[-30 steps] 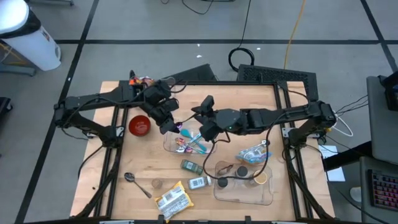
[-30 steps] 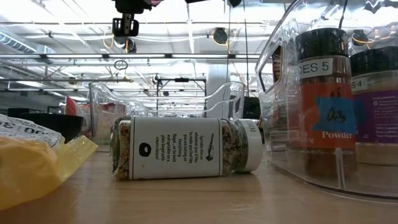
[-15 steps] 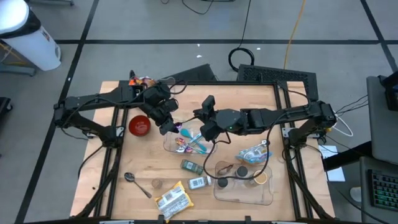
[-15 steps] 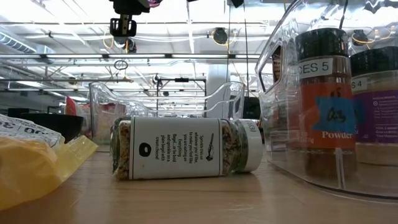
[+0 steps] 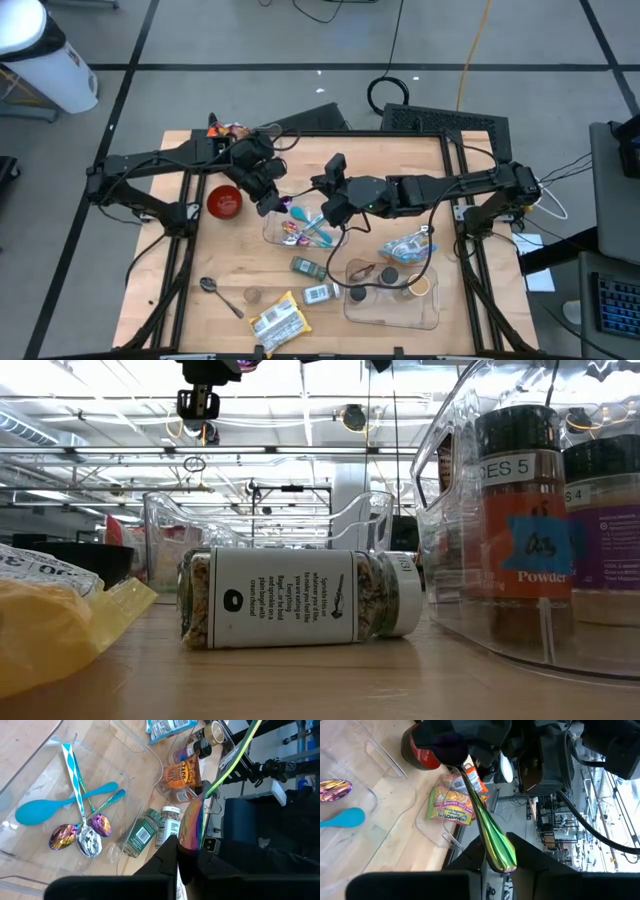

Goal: Pick & Place Food Item
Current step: Put the blue spoon into the middle transparent bin

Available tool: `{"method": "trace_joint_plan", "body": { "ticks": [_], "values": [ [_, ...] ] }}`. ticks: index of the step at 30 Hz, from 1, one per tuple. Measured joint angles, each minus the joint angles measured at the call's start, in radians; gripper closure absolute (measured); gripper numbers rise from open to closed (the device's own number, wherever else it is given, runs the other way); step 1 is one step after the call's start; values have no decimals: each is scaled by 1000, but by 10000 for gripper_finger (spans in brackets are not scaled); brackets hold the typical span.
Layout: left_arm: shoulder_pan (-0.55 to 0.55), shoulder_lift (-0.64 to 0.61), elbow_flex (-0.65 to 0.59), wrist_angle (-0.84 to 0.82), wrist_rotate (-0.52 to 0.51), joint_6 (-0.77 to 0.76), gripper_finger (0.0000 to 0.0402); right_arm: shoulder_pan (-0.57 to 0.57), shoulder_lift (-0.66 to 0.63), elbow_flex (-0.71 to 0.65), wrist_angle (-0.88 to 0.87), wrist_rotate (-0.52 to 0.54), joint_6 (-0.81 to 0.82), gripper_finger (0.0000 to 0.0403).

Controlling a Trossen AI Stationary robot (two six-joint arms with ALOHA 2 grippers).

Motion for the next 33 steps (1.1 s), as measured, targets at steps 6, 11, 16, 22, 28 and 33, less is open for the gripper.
{"method": "trace_joint_plan", "body": {
  "ticks": [6,11,16,22,28,33],
  "values": [
    [0,0,0,0,0,4,396,0,0,0,-1,2,3,361],
    [0,3,1,11,-6,4,369,0,0,0,14,3,18,367],
    [0,2,1,19,-2,4,383,0,-1,1,13,3,63,352],
    [7,2,1,22,-2,1,387,0,-1,1,-1,1,59,356],
    [30,2,1,23,2,1,398,0,-1,1,-4,-1,97,369],
    [46,2,1,23,23,3,378,0,-1,1,-31,-1,154,369]
  ]
}}
